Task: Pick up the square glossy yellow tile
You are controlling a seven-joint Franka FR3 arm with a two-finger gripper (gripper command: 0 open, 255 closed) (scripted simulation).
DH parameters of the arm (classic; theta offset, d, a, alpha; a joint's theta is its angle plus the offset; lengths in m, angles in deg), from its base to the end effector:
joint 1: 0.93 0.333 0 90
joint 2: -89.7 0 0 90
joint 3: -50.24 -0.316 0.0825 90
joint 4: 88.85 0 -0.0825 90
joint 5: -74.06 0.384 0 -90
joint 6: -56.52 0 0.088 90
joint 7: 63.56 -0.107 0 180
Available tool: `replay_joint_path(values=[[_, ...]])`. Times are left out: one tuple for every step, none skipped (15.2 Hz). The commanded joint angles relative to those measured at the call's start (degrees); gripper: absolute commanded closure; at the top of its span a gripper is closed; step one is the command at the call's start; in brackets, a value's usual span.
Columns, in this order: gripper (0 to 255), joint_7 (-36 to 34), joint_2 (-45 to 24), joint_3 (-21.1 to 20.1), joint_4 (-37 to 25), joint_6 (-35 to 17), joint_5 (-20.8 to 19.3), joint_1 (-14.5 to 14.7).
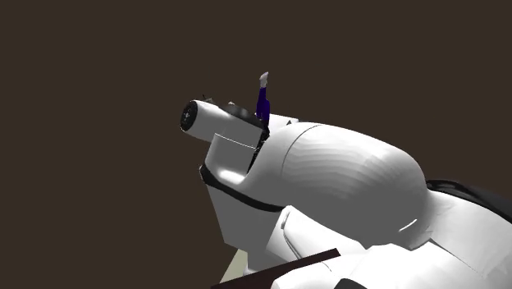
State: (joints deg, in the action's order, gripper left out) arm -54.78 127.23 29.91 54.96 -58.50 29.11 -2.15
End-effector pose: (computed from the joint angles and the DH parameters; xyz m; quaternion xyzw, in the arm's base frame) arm 0.3660 0.0970 0.5229 0.8300 0.3246 0.0660 0.4488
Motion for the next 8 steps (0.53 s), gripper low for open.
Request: replay_joint_path(values=[[255, 1.25, 0.33, 0.28, -1.15, 0.86, 0.37, 0.1], [255, 1.82, 0.43, 0.38, -1.75, 1.32, 0.55, 0.13], [255, 2.4, 0.51, 0.48, -2.36, 1.78, 0.73, 0.16], [255, 2.96, 0.58, 0.57, -2.98, 2.24, 0.9, 0.18], [255, 3.52, 0.63, 0.65, -3.61, 2.69, 1.06, 0.2], [255, 4.07, 0.68, 0.73, -4.25, 3.15, 1.22, 0.21], [255, 4.16, 0.69, 0.75, -4.34, 3.22, 1.25, 0.21], [255, 4.15, 0.69, 0.75, -4.35, 3.22, 1.25, 0.21]])
